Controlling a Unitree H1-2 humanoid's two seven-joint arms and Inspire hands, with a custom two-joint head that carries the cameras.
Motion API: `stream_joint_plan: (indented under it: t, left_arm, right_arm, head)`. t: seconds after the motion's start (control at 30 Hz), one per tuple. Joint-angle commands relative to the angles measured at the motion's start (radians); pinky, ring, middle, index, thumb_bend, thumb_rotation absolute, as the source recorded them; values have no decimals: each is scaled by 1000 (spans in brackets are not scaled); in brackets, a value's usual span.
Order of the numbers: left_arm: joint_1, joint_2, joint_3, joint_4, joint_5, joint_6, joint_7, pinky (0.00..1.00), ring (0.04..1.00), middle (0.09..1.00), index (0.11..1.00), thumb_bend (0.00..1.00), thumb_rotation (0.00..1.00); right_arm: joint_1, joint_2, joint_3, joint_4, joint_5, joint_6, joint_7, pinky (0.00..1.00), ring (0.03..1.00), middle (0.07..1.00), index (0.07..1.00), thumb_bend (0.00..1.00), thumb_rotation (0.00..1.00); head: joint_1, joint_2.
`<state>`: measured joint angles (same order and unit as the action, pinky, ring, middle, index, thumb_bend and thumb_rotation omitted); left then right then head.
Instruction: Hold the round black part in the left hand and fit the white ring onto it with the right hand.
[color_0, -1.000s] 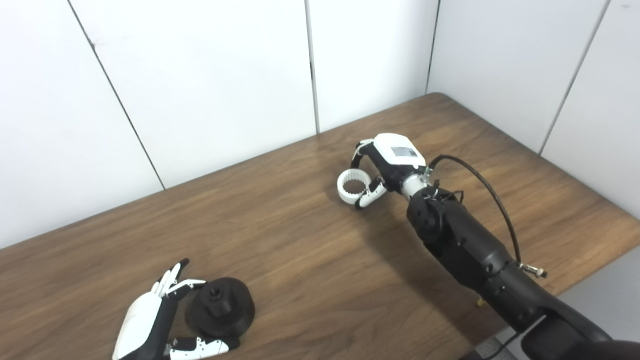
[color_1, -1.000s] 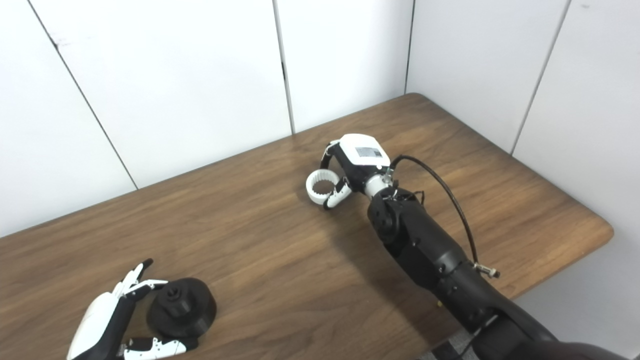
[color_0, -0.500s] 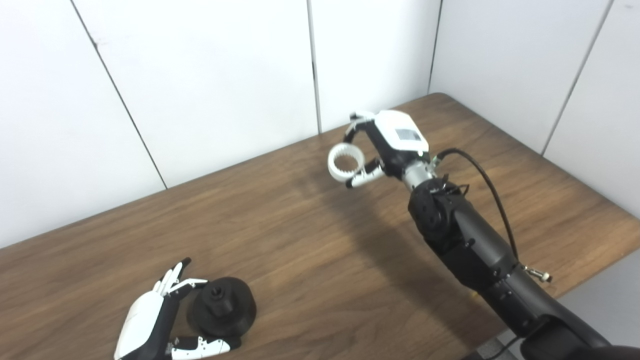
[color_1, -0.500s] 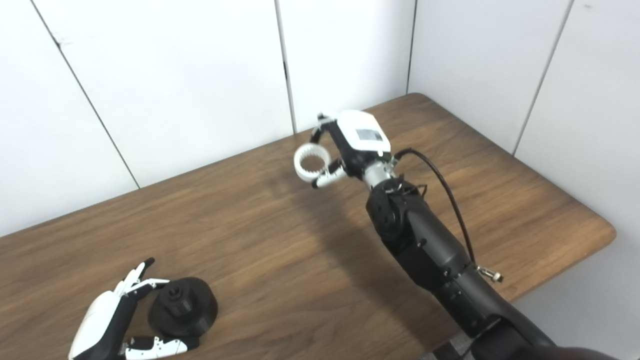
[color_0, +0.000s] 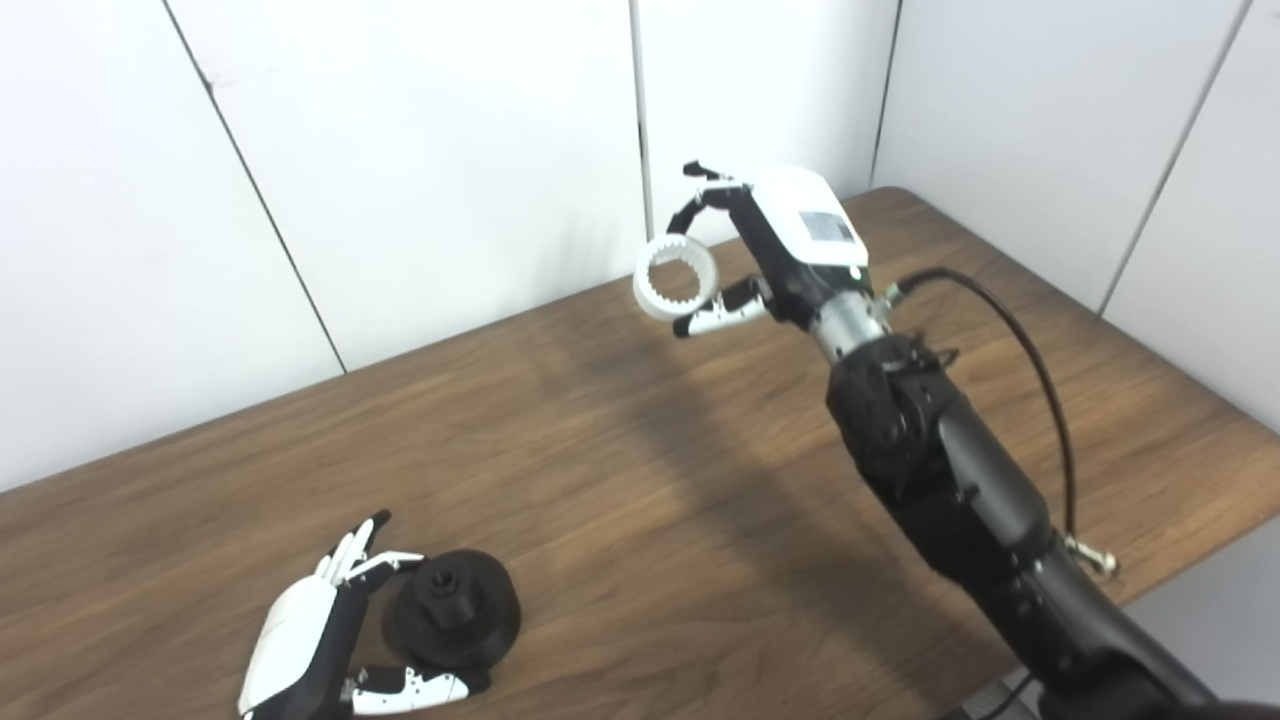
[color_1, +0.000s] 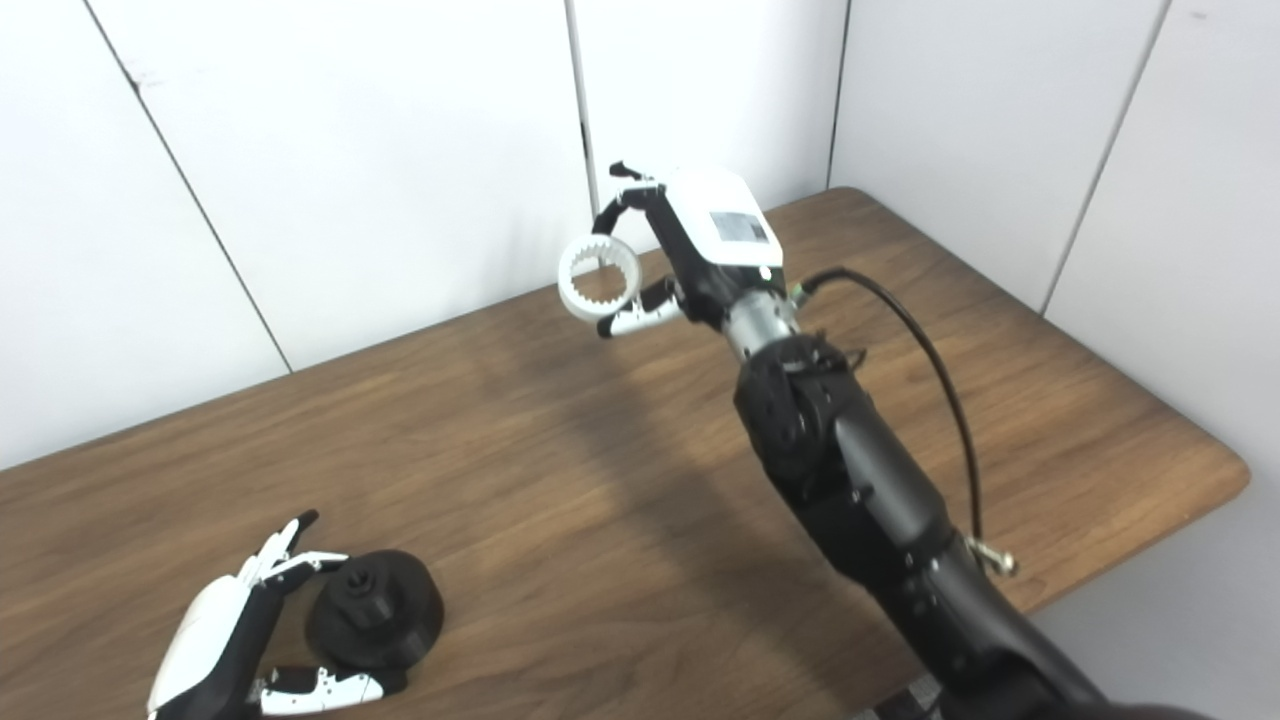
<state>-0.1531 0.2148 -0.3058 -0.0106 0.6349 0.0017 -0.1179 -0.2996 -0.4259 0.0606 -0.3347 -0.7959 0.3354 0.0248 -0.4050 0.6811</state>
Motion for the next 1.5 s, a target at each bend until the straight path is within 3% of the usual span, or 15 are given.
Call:
stream_joint_plan:
  t: [0.0, 0.13, 0.3, 0.43, 0.7, 0.87, 1.2, 1.47]
  left_arm:
    - [-25, 5, 6, -36, 21, 8, 9, 1000, 1000, 1000, 626, 948, 295]
    - [-29, 6, 5, -35, 26, 8, 12, 1000, 1000, 1000, 626, 944, 303]
    - [-34, 2, 7, -37, 24, 22, 7, 1000, 1000, 1000, 626, 951, 295]
    - [-37, 0, 5, -37, 23, 26, 9, 1000, 1000, 1000, 626, 948, 287]
    - [-42, -51, -23, -38, 72, 47, 25, 1000, 1000, 1000, 621, 962, 301]
    - [-49, -88, -40, -47, 112, 86, 20, 1000, 1000, 1000, 623, 954, 302]
    - [-54, -106, -42, -50, 127, 99, 32, 1000, 1000, 1000, 612, 956, 299]
    - [-54, -101, -34, -59, 118, 103, 23, 1000, 1000, 1000, 613, 957, 300]
  right_arm:
    - [42, 22, -15, -93, -13, -27, -29, 792, 830, 852, 492, 521, 147]
    - [137, 68, -14, -155, -28, -42, -41, 751, 827, 848, 492, 519, 147]
    - [262, 129, 15, -232, -65, -63, -36, 808, 830, 842, 493, 519, 148]
    - [302, 160, 22, -254, -68, -86, -30, 846, 845, 845, 493, 519, 147]
    - [324, 147, 3, -244, -11, -165, -18, 854, 851, 843, 493, 520, 144]
    - [334, 126, -8, -243, 23, -183, 21, 830, 835, 837, 492, 521, 142]
    - [330, 124, 18, -230, 43, -211, 64, 819, 833, 838, 493, 522, 143]
    - [296, 158, 84, -236, 25, -215, 112, 838, 841, 844, 494, 521, 146]
  head:
    - [0, 4]
    - [6, 8]
    - [11, 12]
    - [38, 21]
    - [299, 38]
    - [405, 53]
    - [403, 68]
    - [377, 81]
